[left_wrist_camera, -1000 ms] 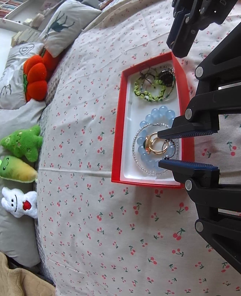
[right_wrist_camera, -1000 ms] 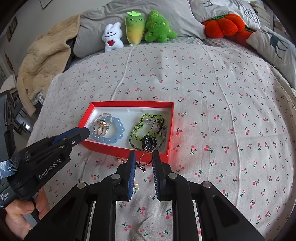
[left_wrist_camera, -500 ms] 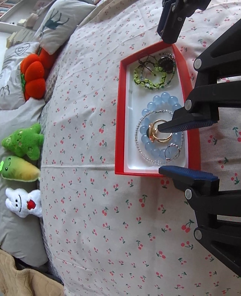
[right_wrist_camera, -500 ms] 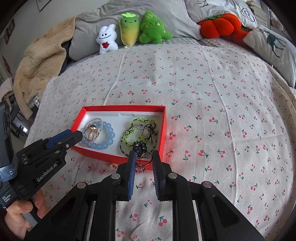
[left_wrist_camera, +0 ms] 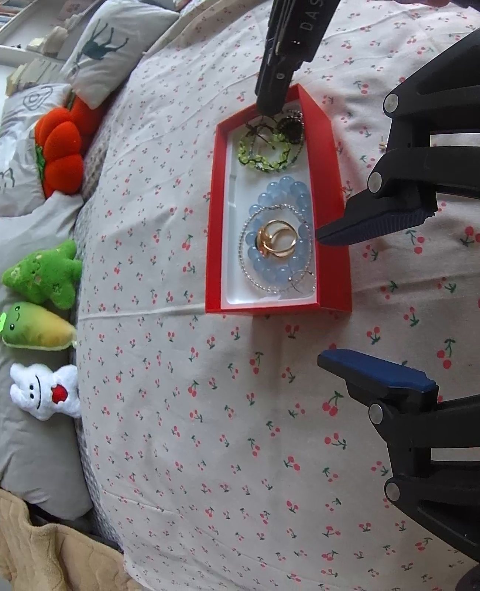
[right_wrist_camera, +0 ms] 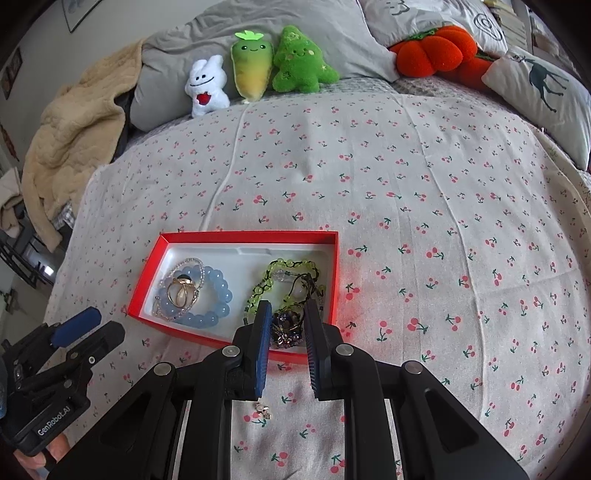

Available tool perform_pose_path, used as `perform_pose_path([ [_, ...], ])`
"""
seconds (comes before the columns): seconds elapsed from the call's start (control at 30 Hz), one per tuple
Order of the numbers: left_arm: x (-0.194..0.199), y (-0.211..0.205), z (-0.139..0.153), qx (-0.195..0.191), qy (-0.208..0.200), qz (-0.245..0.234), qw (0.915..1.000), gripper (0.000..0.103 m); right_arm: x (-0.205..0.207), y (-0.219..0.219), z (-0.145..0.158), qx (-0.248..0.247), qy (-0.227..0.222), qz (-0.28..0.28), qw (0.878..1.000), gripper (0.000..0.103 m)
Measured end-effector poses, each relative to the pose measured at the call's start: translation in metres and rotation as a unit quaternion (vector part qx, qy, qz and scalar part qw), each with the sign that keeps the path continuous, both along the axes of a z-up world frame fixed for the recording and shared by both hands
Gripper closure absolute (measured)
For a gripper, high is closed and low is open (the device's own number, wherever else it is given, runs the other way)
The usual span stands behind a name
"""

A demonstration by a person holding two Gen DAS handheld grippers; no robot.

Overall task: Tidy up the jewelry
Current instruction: 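Drop the silver ring in box with left tool while right drops gold earring in box, then move the right tool to another small gold earring on the sheet and grasp it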

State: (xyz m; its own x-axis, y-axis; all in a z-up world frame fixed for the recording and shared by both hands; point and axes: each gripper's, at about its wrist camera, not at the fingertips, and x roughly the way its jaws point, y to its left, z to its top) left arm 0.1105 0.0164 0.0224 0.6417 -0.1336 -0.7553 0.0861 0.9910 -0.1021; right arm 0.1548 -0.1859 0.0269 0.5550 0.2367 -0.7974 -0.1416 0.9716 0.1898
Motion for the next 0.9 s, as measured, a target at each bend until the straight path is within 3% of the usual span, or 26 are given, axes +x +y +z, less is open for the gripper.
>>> perform_pose_path([
  [0.3,-0.004,0.021,-0.013,-0.004,0.036,0.015,0.9992,0.046,0.012,0.013,-0.006,0.005,0.005,0.005,1.000,0.084],
  [0.47,-0.005,0.021,-0.017,0.009,0.052,0.020,0.9984,0.031,0.017,0.018,-0.009,0.029,0.016,0.023,0.999,0.081],
  [0.63,-0.005,0.020,-0.020,0.013,0.066,0.023,0.9975,0.024,0.010,0.017,-0.003,0.034,0.010,0.031,0.999,0.060],
  [0.9,-0.010,0.013,-0.026,0.029,0.092,0.018,0.9952,0.023,-0.013,0.002,0.007,0.026,0.002,0.029,0.999,0.049],
])
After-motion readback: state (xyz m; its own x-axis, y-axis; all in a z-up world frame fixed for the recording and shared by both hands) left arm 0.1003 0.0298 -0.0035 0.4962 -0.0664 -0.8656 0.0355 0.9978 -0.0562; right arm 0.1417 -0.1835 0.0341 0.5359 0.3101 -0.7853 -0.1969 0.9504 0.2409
